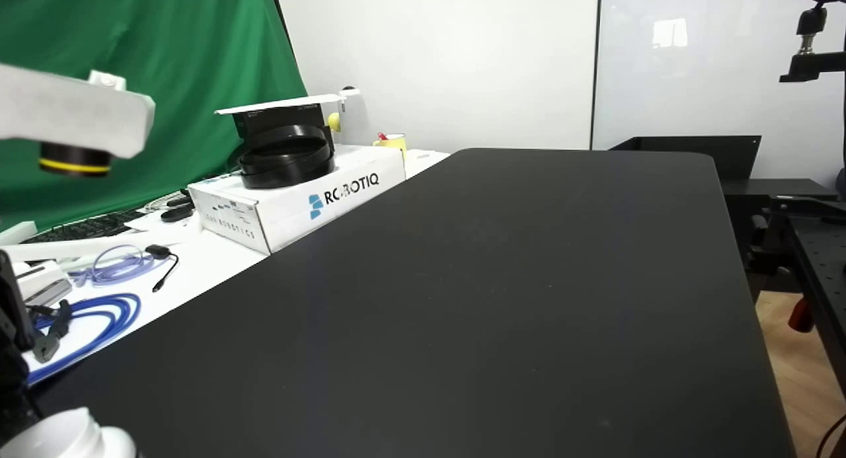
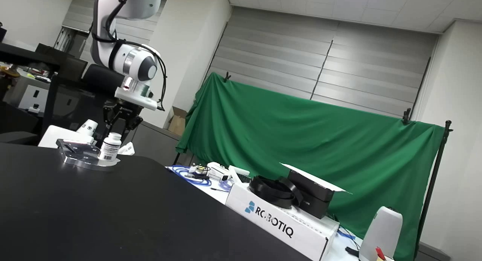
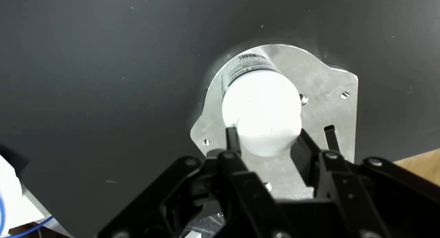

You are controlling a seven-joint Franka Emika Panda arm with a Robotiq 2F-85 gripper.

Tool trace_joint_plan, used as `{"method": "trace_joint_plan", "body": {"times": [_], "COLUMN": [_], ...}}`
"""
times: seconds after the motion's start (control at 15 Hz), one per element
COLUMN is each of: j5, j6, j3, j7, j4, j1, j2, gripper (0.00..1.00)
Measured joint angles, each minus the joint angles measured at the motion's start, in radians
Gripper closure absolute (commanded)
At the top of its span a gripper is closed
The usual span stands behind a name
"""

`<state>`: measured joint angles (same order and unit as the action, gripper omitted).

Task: Move the bottle from right to left

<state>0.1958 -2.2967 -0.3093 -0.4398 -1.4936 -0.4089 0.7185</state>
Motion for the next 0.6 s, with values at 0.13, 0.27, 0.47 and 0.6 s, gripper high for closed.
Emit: {"method": "trace_joint_plan", "body": {"times": [0.13,0.27,0.47,0.6], "j5": [0.000,0.000,0.000,0.000], "j6": [0.004,0.012,0.022,0.029], "j3": [-0.001,-0.002,-0.003,-0.003], "j7": [-0.005,-0.010,-0.014,-0.014], "j4": [0.017,0.031,0.048,0.058], "j1": [-0.008,-0.013,-0.016,-0.016], "j2": [0.015,0.027,0.044,0.053], "gripper": [0.83,0.83,0.83,0.83]}}
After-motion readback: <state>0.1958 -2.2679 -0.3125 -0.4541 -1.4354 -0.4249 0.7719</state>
